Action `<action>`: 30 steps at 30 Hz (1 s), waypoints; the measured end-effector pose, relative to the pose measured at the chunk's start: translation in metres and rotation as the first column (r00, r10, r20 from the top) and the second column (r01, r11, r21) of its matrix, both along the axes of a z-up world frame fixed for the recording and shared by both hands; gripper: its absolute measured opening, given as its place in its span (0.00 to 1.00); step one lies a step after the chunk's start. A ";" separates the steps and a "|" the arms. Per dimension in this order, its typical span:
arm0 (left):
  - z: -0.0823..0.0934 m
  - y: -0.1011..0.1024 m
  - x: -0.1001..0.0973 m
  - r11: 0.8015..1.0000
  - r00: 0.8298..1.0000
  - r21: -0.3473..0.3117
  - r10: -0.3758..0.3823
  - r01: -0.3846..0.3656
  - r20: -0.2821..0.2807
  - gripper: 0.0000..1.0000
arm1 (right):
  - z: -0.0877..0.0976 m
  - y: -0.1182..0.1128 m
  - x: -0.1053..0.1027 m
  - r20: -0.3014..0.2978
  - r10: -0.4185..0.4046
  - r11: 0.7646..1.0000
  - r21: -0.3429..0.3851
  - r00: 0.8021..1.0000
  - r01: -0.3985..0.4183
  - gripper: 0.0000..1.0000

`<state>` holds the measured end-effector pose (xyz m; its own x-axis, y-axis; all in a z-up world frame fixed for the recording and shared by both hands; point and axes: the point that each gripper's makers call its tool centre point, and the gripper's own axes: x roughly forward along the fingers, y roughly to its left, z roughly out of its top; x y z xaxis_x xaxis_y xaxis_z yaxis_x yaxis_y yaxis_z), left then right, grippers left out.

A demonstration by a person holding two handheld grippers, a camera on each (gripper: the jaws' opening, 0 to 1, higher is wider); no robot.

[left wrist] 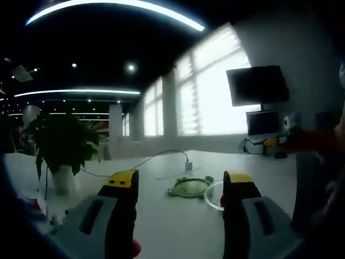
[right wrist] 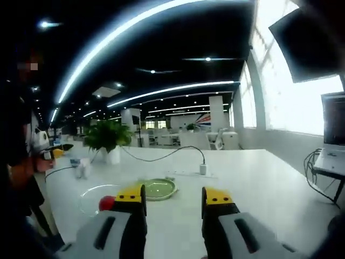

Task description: Open container latches remove lid place lid upside down on tabletop take tomato from container place on tabletop

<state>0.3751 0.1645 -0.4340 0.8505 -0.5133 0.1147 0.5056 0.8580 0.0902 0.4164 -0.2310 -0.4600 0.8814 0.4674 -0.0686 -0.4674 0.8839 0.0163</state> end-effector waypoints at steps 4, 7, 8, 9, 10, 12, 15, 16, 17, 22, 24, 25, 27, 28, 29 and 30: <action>0.005 -0.021 0.003 0.997 0.998 0.024 -0.069 0.070 -0.011 0.55 | 0.006 0.017 0.001 0.005 0.046 0.998 -0.031 0.999 -0.046 0.36; 0.010 -0.032 0.006 0.993 0.995 0.060 -0.103 0.103 -0.005 0.55 | 0.008 0.029 0.002 -0.001 0.084 0.995 -0.046 0.996 -0.084 0.36; 0.011 -0.036 0.007 0.991 0.994 0.074 -0.113 0.113 -0.008 0.55 | 0.008 0.033 0.002 -0.005 0.094 0.995 -0.044 0.996 -0.094 0.36; 0.013 -0.040 0.008 0.988 0.992 0.084 -0.126 0.126 -0.009 0.55 | 0.009 0.037 0.002 -0.009 0.110 0.993 -0.043 0.994 -0.110 0.36; 0.014 -0.044 0.008 0.985 0.990 0.095 -0.144 0.144 -0.012 0.55 | 0.009 0.043 0.001 -0.015 0.131 0.990 -0.044 0.991 -0.132 0.36; 0.014 -0.054 0.008 0.976 0.983 0.116 -0.181 0.183 -0.026 0.55 | 0.010 0.052 -0.001 -0.028 0.169 0.984 -0.054 0.985 -0.170 0.36; 0.011 -0.074 0.006 0.950 0.962 0.156 -0.264 0.272 -0.068 0.55 | 0.011 0.066 -0.002 -0.046 0.226 0.970 -0.084 0.973 -0.230 0.36; 0.010 -0.081 0.005 0.939 0.953 0.163 -0.292 0.302 -0.086 0.55 | 0.012 0.070 -0.003 -0.049 0.243 0.965 -0.088 0.969 -0.246 0.36; 0.008 -0.086 0.004 0.928 0.944 0.176 -0.315 0.328 -0.102 0.55 | 0.012 0.075 -0.004 -0.057 0.261 0.959 -0.099 0.964 -0.266 0.36; -0.013 -0.109 0.001 0.857 0.898 0.277 -0.390 0.434 -0.202 0.56 | 0.010 0.095 -0.007 -0.092 0.341 0.926 -0.138 0.935 -0.351 0.36; -0.018 -0.116 0.002 0.835 0.888 0.306 -0.404 0.456 -0.222 0.56 | 0.009 0.101 -0.007 -0.101 0.361 0.916 -0.151 0.927 -0.373 0.36; -0.023 -0.119 0.002 0.822 0.878 0.316 -0.411 0.474 -0.246 0.56 | 0.007 0.105 -0.008 -0.113 0.377 0.906 -0.163 0.919 -0.391 0.36; -0.029 -0.129 0.001 0.787 0.855 0.341 -0.438 0.515 -0.279 0.56 | 0.002 0.112 -0.011 -0.135 0.408 0.884 -0.188 0.903 -0.428 0.36; -0.030 -0.133 0.002 0.781 0.846 0.336 -0.445 0.527 -0.293 0.55 | -0.001 0.116 -0.014 -0.152 0.430 0.866 -0.209 0.890 -0.454 0.37; -0.031 -0.137 0.003 0.775 0.837 0.328 -0.454 0.540 -0.306 0.55 | -0.003 0.120 -0.016 -0.159 0.450 0.851 -0.220 0.879 -0.476 0.37; -0.032 -0.140 0.004 0.767 0.828 0.326 -0.459 0.552 -0.323 0.55 | -0.006 0.125 -0.019 -0.178 0.471 0.833 -0.233 0.864 -0.502 0.37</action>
<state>0.3793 0.0245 -0.4664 0.4317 -0.8355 -0.3400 0.9014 0.3857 0.1967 0.3978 -0.1064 -0.4664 0.5246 0.7842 -0.3313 -0.8467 0.5213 -0.1068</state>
